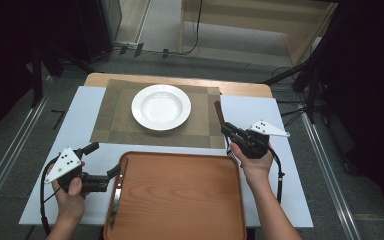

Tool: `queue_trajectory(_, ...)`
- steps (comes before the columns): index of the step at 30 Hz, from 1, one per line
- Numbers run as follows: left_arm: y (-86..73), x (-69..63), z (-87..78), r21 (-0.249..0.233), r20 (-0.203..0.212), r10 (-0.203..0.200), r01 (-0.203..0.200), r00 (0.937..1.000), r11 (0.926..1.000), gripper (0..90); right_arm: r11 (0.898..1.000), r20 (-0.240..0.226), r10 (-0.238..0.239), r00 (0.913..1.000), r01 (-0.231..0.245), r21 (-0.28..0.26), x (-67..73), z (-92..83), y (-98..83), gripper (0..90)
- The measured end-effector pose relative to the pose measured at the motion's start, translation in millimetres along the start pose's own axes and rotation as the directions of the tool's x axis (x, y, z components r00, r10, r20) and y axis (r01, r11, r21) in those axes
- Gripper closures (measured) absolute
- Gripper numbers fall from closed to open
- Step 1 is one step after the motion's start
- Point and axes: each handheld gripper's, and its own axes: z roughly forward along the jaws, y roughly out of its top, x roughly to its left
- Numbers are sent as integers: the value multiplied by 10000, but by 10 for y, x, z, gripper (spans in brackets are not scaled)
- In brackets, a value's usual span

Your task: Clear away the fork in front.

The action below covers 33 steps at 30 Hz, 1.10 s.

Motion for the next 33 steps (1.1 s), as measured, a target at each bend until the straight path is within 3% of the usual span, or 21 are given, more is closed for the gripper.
queue_trajectory(12, 233, -323, 321, -19, 837, 362, -362, 9958, 9993, 0, 9989, -422, 59, 9991, -79, -467, 157, -249, -184, 768)
queue_trajectory(21, 390, -598, 589, -151, 1589, 500, -482, 9860, 9987, 0, 9972, -720, -86, 9974, 32, -747, 296, -399, -293, 768)
queue_trajectory(33, 455, -876, 849, -173, 2330, 279, -245, 9721, 9995, 0, 9953, -1057, -224, 9941, 122, -965, 444, -526, -405, 768)
